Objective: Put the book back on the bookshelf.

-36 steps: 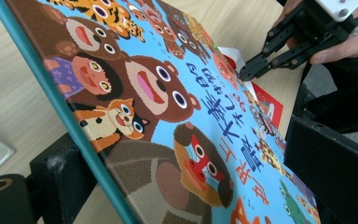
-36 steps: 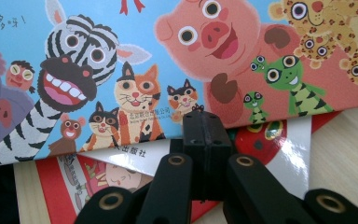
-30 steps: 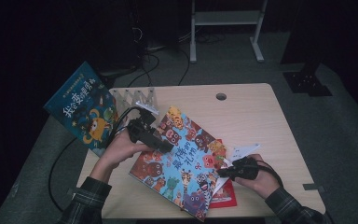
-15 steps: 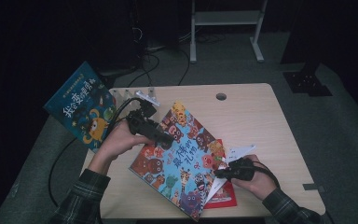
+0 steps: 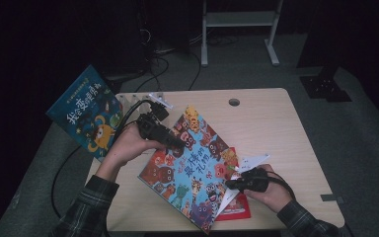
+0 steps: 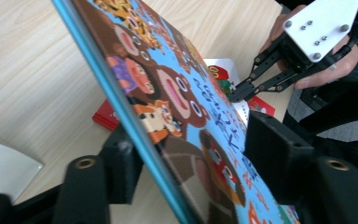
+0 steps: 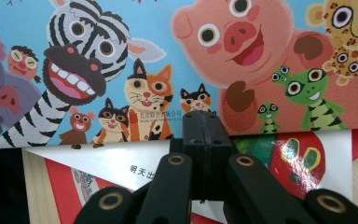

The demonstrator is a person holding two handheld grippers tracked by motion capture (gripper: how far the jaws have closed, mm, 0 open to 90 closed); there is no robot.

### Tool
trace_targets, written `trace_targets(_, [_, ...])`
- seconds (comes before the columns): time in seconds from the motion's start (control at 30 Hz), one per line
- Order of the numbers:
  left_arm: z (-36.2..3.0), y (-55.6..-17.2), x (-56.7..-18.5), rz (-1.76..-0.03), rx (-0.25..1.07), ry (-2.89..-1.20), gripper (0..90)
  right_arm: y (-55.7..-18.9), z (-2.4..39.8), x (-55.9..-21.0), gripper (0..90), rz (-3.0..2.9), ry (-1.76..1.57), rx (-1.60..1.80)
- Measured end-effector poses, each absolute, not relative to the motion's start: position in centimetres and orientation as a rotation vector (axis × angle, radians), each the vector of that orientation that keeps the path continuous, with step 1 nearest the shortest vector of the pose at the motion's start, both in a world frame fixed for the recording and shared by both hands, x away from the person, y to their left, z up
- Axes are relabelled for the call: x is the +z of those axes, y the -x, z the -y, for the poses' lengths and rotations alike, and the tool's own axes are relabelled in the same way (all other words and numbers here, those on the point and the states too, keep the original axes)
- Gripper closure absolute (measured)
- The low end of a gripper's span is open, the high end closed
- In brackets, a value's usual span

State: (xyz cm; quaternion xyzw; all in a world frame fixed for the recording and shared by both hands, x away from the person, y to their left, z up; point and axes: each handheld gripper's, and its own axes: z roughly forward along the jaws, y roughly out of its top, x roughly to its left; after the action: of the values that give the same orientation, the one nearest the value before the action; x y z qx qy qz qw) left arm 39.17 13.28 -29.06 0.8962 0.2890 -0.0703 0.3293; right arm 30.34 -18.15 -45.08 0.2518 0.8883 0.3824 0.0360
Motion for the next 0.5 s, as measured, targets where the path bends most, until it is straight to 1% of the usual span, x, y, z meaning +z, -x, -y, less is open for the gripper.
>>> trace_targets(0.2, [-12.9,-39.2,-28.3,-0.716,-0.188,-2.335,50.5,-30.2,18.1,-45.1,89.3,-2.720,-0.780,1.177])
trace_targets(0.37, [-12.5,-39.1,-27.6,-0.695,-0.166,-2.350,52.0,-30.2,17.6,-45.1,89.3,-2.709,-0.771,1.179])
trace_targets(0.5, [-12.2,-39.5,-26.9,-0.682,-0.156,-2.367,55.0,-30.1,17.1,-45.1,89.3,-2.703,-0.765,1.179])
